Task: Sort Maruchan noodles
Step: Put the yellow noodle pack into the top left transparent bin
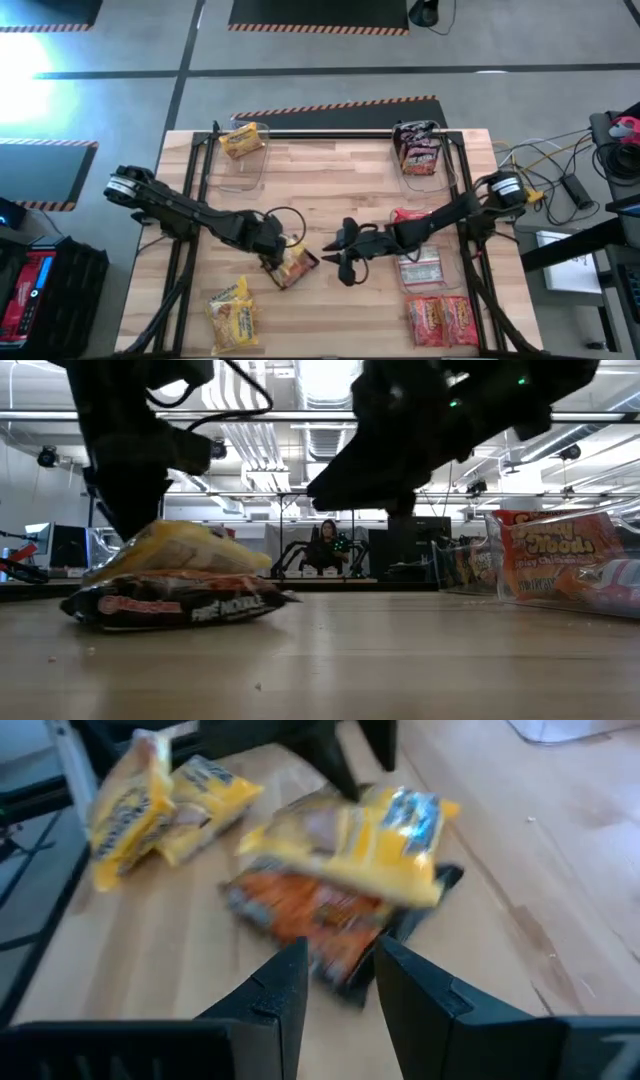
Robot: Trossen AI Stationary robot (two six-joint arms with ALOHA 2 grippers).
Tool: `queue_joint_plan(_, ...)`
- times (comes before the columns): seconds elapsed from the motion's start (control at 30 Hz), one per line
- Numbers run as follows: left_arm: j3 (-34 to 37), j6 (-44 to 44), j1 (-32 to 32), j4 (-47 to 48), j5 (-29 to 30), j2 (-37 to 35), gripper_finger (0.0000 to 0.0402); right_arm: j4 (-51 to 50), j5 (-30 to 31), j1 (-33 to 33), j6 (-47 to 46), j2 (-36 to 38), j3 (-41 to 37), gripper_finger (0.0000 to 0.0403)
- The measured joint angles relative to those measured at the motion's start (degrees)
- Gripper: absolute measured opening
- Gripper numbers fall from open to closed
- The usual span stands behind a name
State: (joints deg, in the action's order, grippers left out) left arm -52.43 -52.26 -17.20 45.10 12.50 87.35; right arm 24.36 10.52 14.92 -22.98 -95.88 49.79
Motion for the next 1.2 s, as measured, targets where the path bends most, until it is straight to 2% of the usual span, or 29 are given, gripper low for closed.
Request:
queue_joint_plan(0.13,0.0,4.6,0.2,-7.9,0.0,0.0,0.0177,0.2,-0.2,-0.4,0.0,-4.1,3.8,0.0106)
queue_joint_plan(0.33,0.1,8.5,0.9,-15.1,0.2,2.1,0.0177,-0.2,-1.4,-0.3,0.0,-10.3,10.6,0.0106)
queue_joint_plan(0.63,-0.2,12.8,1.9,-19.2,1.1,5.8,0.0177,-6.2,-8.1,1.2,-1.8,-13.9,18.2,0.0106)
queue_joint_plan(0.83,-0.1,15.6,2.6,-20.7,1.5,5.5,0.0177,-10.6,-9.1,2.3,-1.5,-15.3,20.2,0.0106)
queue_joint_plan(0.93,-0.2,15.8,2.6,-20.4,1.5,5.2,0.0177,-13.1,-8.0,2.0,-1.9,-15.6,20.2,0.0106)
queue_joint_plan(1.2,-0.2,15.8,2.3,-20.1,-0.1,0.7,0.0177,-21.3,1.9,0.1,1.4,-15.7,20.1,0.0106)
